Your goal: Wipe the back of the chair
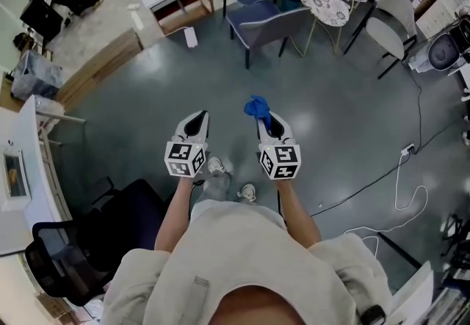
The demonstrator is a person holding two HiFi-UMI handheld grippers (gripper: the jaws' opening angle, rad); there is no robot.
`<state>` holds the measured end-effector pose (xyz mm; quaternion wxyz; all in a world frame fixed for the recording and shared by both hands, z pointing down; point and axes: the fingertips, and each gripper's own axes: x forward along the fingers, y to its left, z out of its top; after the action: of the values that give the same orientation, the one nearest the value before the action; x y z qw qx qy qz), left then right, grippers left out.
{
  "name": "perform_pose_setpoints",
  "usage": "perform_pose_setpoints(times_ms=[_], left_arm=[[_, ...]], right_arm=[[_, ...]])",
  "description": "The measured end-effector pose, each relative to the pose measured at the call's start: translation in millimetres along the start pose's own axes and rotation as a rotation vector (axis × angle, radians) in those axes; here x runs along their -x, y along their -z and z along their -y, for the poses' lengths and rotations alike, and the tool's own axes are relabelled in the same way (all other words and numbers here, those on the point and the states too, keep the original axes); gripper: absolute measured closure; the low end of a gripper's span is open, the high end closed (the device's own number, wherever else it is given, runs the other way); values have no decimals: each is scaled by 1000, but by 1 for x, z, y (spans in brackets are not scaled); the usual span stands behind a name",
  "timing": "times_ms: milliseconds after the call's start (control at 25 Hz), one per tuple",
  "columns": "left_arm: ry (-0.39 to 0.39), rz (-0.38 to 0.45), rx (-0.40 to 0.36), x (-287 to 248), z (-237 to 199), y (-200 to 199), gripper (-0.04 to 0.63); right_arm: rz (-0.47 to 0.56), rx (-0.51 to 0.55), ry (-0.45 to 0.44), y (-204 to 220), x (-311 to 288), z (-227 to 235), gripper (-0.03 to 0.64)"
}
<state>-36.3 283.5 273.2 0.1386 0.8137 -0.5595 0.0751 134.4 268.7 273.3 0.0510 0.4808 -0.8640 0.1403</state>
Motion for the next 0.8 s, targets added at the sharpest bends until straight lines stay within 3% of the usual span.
perform_pose_setpoints(times_ms=[400, 800], left_arm=[[49, -40, 49, -72, -40, 4, 594], [92, -30, 52, -165, -140, -32, 594]], right_arm=[[-67, 20, 57, 8, -67, 27, 549], [-86, 71, 140, -34, -182, 52, 549]])
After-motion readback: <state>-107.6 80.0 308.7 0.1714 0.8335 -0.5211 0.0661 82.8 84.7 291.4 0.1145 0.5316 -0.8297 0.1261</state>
